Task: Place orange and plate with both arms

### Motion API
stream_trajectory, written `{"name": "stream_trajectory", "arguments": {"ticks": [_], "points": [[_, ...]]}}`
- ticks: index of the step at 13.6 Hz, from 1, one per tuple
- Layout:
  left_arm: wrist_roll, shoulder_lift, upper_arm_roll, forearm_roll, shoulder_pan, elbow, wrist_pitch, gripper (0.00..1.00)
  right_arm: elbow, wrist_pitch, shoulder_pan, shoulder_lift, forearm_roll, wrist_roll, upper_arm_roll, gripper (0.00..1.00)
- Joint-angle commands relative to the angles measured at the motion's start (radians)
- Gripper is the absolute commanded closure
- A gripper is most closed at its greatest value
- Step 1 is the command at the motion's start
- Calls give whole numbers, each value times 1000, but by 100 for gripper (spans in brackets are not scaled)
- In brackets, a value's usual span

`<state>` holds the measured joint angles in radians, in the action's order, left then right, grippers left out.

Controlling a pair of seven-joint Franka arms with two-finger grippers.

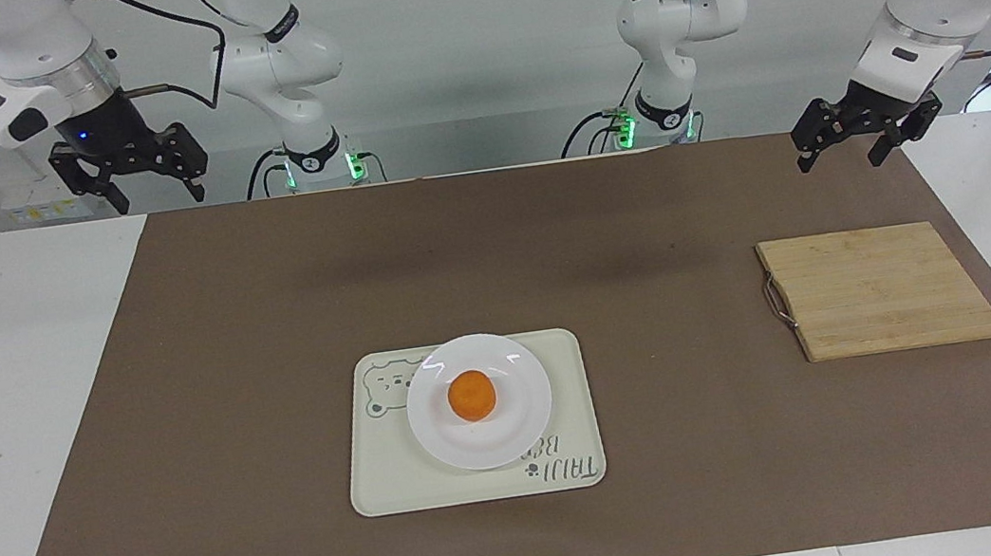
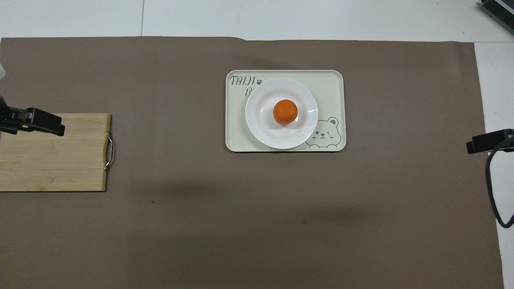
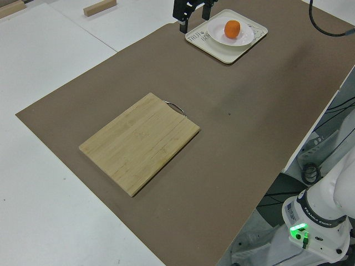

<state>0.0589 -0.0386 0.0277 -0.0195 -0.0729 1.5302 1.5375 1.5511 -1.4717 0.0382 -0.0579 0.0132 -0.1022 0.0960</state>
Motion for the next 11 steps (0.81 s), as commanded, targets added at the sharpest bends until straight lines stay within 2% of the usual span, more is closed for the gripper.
{"name": "stream_trajectory", "arguments": {"ticks": [1, 3, 11], "points": [[9, 16, -2, 18, 2, 11, -2, 0, -22, 17, 0, 10, -1, 24, -4, 0], [9, 16, -2, 18, 2, 11, -2, 0, -46, 71, -1, 27, -4, 24, -4, 0], [9, 16, -2, 18, 2, 11, -2, 0, -42, 53, -1, 21, -33, 76, -4, 0]]}}
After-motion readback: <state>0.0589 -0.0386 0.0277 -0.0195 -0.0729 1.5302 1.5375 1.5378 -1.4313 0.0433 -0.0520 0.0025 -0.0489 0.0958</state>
